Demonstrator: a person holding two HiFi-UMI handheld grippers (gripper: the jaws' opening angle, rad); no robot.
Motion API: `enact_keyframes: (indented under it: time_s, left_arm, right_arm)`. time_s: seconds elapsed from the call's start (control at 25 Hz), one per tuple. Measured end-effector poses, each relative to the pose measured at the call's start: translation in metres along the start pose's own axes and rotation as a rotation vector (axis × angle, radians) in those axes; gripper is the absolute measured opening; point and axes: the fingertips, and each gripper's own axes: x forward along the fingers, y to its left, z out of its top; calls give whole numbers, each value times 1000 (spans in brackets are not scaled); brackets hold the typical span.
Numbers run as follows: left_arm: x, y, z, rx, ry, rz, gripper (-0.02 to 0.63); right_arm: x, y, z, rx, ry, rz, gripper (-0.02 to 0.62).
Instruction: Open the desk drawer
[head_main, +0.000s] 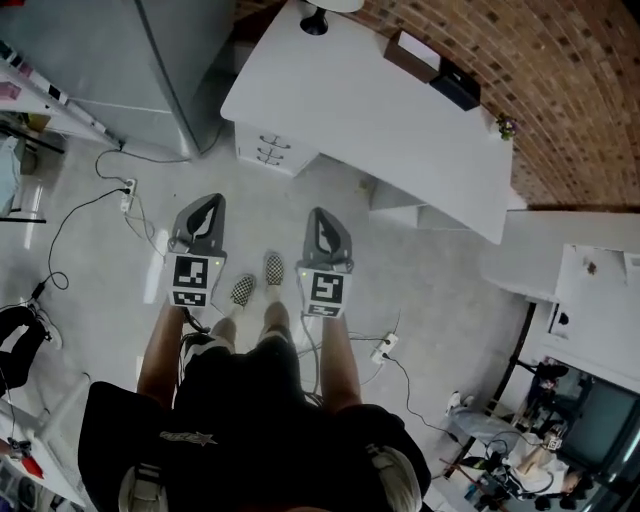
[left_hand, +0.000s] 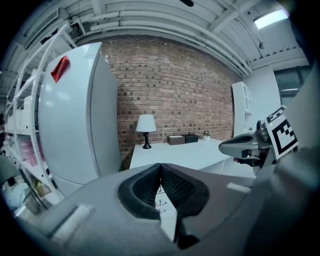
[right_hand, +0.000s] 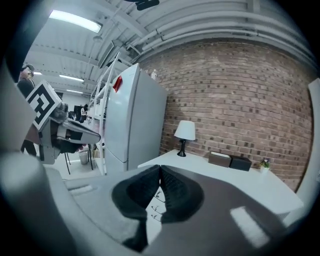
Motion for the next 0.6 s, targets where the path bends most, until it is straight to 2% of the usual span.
enact_keyframes:
  time_s: [0.24, 0.6]
  left_arm:
    - [31, 32, -42, -43, 31, 90, 9]
    - [93, 55, -128, -82, 77, 139, 9]
  right_arm:
    - [72, 8, -44, -11, 62, 78, 5]
    - [163, 14, -125, -27, 111, 141, 5]
